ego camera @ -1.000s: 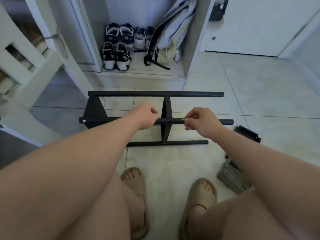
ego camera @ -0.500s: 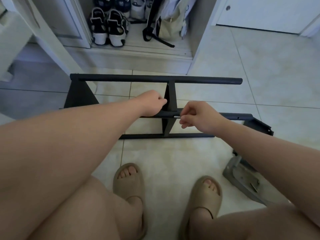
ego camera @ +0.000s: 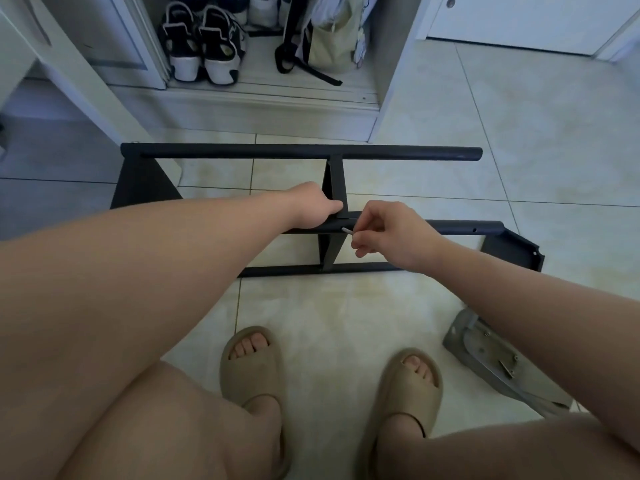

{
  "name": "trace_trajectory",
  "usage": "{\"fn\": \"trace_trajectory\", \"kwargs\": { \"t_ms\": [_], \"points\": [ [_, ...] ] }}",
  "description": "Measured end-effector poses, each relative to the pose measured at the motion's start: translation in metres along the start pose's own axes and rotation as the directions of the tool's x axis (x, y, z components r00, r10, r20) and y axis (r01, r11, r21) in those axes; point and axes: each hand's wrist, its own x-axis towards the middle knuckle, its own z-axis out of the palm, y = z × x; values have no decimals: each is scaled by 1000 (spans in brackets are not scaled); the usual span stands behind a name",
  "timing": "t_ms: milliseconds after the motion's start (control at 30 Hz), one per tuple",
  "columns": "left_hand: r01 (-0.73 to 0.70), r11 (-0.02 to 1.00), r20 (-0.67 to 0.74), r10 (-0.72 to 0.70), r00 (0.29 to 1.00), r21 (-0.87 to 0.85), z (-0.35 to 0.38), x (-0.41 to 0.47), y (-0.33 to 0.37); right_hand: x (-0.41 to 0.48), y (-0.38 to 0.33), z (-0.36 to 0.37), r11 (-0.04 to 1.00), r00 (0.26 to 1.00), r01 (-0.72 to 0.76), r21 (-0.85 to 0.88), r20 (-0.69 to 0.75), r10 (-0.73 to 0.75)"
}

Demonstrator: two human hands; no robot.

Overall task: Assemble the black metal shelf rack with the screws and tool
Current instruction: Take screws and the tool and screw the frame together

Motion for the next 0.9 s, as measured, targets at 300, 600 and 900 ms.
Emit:
{"fn": "trace_trajectory", "kwargs": {
  "t_ms": [300, 600, 900],
  "points": [
    [-22, 998, 39, 24, 999, -64, 0, 8, -3, 0, -1, 4, 998, 1000, -5, -55, -9, 4],
    [-50, 998, 58, 49, 997, 24, 1, 9, 1, 5, -1, 14, 994, 996, 15, -106, -81, -24],
    [-6, 999, 69, 3, 998, 48, 2, 8, -1, 13, 0, 23, 976, 993, 46, -212, -95, -67]
  ]
}}
